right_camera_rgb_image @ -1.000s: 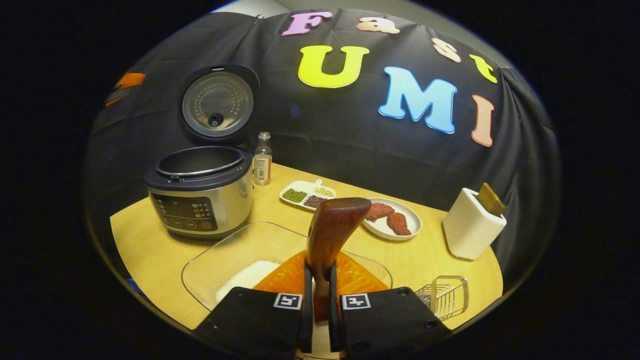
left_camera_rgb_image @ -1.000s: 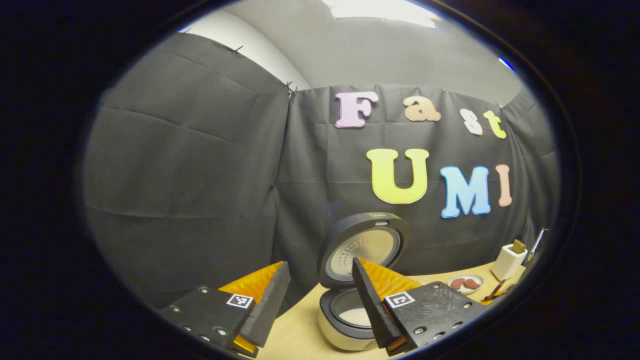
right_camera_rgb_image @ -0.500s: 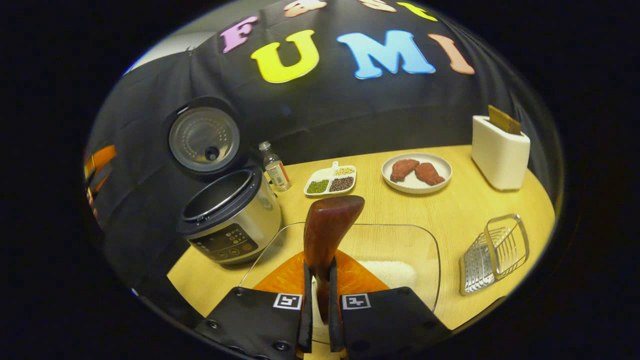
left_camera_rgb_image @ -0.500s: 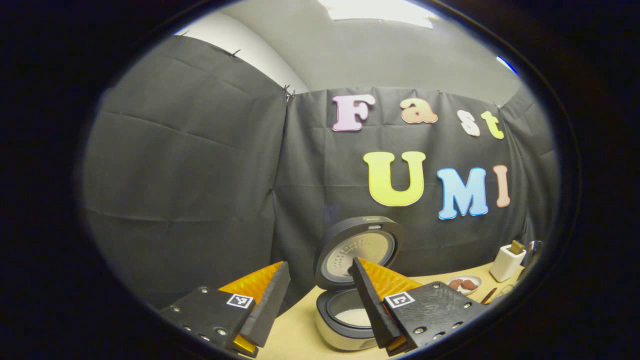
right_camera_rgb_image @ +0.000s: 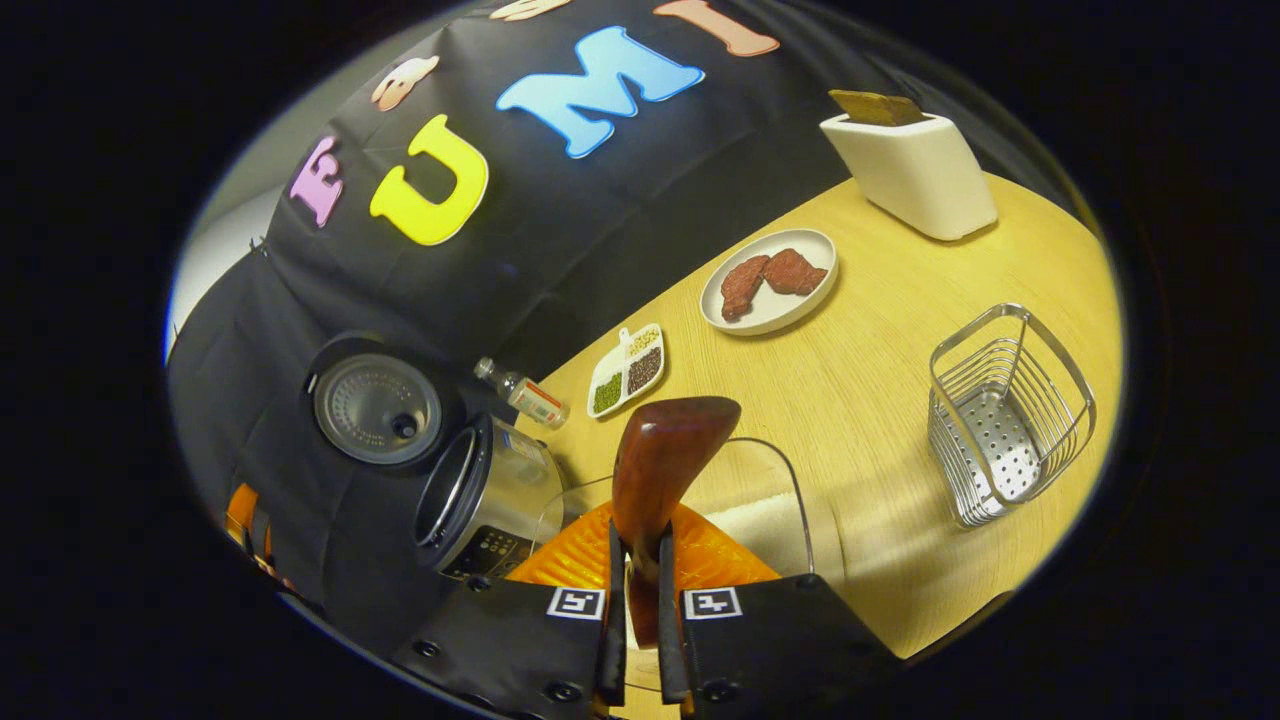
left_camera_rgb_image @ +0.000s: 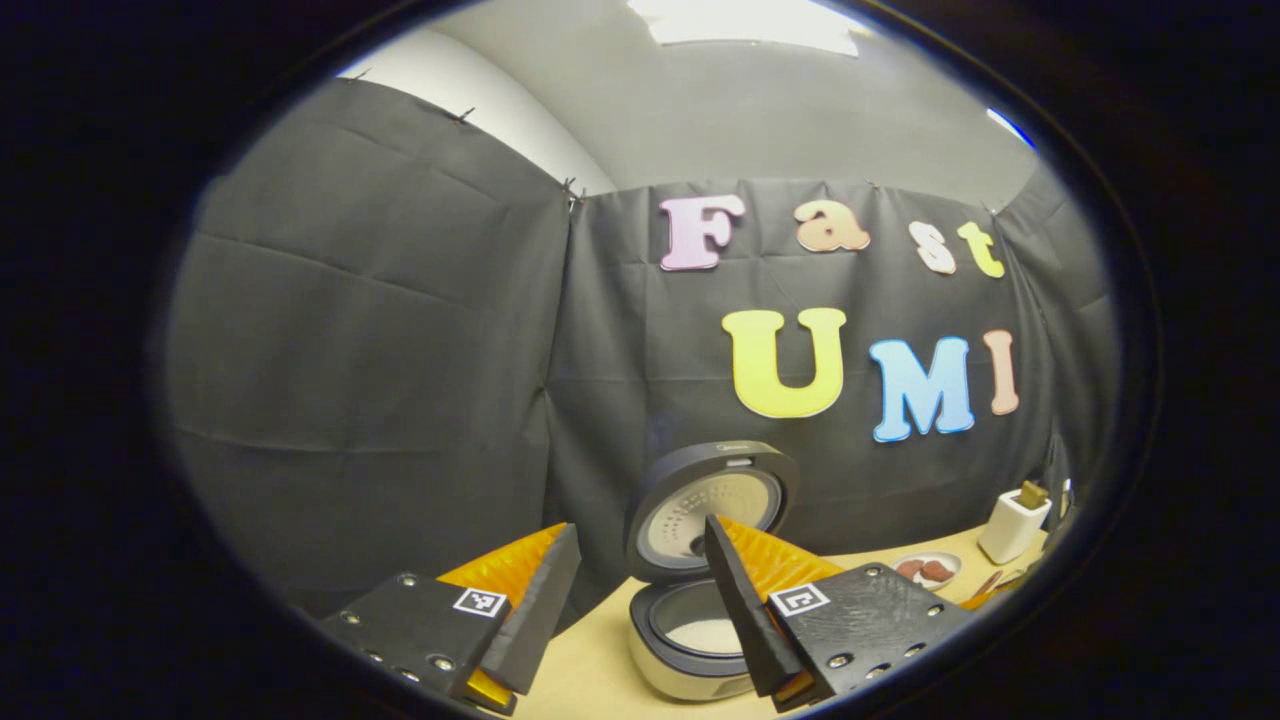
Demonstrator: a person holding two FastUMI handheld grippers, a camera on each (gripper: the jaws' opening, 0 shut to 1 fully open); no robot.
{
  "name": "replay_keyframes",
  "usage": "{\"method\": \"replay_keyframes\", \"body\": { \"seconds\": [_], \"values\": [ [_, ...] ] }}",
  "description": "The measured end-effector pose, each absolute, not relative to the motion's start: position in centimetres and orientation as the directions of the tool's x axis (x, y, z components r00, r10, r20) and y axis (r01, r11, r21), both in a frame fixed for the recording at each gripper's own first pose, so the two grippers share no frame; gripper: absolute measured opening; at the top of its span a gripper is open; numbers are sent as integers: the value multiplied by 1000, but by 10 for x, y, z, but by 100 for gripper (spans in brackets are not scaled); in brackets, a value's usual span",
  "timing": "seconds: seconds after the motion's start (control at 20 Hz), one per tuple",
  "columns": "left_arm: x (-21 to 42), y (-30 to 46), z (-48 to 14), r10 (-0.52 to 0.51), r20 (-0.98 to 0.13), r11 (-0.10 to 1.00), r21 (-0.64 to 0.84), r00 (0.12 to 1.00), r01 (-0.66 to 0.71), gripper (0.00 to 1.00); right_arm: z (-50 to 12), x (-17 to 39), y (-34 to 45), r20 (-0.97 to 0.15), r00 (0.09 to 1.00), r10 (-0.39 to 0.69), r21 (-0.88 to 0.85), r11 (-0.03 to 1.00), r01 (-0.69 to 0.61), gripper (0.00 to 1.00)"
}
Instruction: Close the left gripper, press the button to open the rice cooker; take a wooden spoon from the chopstick holder with the right hand, scoop a spoonful of rice and pour it into the rice cooker, then put the wooden spoon back into the chopstick holder.
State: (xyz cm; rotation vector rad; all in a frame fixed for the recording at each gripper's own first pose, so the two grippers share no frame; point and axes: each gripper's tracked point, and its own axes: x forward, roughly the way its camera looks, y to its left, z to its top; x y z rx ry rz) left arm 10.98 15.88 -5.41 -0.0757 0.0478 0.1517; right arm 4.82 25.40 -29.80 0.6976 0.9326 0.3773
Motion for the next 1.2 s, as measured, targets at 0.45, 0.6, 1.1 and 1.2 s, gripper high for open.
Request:
{"method": "replay_keyframes", "body": {
  "seconds": [0.45, 0.6, 1.1, 1.2],
  "values": [
    [102, 162, -50, 170, -40, 982, -71, 985, -172, 79, -244, 90, 245, -487, 617, 618, 844, 515, 151, 14],
    [105, 166, -56, 171, -47, 981, -88, 984, -175, 79, -225, 103, 258, -462, 621, 634, 854, 507, 118, 15],
    [126, 220, -77, 207, -66, 971, -112, 976, -213, 79, -172, 132, 366, -384, 592, 708, 874, 485, -13, 15],
    [125, 237, -82, 226, -73, 966, -108, 971, -233, 79, -169, 137, 390, -377, 579, 723, 873, 487, -40, 14]
  ]
}}
